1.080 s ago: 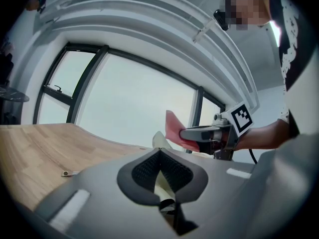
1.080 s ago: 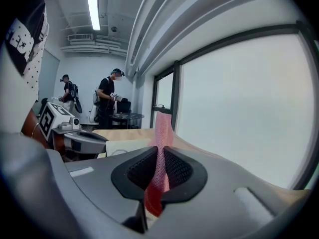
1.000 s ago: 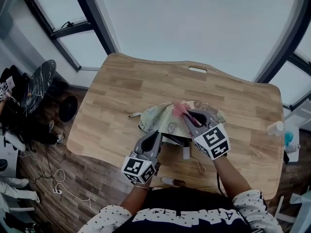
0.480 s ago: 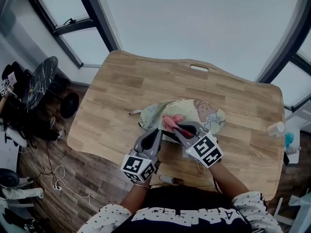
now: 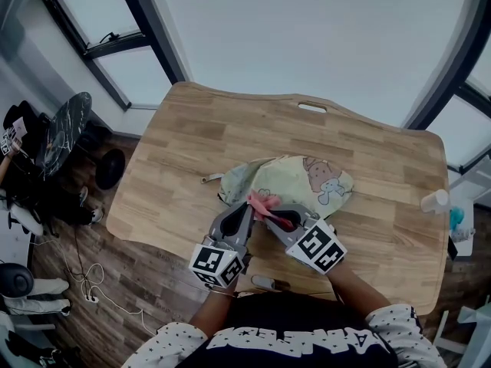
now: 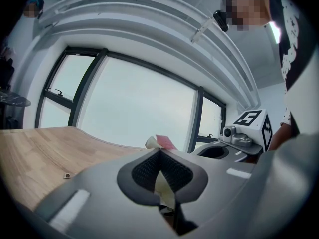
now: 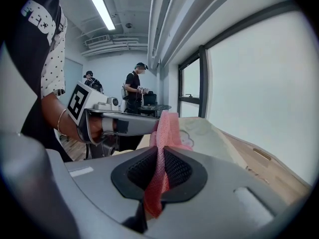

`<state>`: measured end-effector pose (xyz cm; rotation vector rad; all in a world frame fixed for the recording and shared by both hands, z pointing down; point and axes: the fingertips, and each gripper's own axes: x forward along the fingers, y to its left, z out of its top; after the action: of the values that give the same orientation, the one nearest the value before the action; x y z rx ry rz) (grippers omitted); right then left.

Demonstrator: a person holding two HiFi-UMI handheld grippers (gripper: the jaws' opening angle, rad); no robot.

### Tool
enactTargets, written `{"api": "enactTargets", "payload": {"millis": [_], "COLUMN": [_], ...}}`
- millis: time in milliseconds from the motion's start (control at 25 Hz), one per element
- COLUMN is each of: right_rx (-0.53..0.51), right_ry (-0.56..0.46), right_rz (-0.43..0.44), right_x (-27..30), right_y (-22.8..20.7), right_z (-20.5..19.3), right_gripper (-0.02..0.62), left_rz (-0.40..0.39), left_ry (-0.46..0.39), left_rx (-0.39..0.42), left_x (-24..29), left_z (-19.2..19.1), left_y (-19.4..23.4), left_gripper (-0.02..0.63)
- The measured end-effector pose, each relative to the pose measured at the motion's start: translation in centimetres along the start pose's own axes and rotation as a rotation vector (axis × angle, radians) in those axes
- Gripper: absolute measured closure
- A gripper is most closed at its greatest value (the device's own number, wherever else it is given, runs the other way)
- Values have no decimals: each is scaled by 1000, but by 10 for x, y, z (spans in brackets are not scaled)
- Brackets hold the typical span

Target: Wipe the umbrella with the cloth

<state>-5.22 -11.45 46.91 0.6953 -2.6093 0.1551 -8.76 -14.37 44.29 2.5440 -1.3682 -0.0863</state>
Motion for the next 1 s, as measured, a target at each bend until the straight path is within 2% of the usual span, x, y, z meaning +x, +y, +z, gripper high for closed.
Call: {"api": "enactTargets", "payload": {"millis": [200,400,520,760,1000], "right_rx": [-14,-18,-26,-43,-40], "right_ry": [-5,-104,-134,-87,-42], "right_rz": [39,30,-39,-198,-219], "right_x": [-6,-34,-49,-56,-40], "right_y": [6,-10,-43,-113,-142], "right_z": [2,25,33,21,5], "right_gripper": [552,552,552,552,552], "left_rz": [-1,10,13,16,19], "left_ry": [-6,-6,-6,-6,-3], "left_rx": [4,22,23,22,23], "left_x": [-2,-4,-3,-3,-3], "left_z": [0,1,1,1,0], "left_y": [0,4,6,8,11], "left_gripper": [606,606,606,606,606]}}
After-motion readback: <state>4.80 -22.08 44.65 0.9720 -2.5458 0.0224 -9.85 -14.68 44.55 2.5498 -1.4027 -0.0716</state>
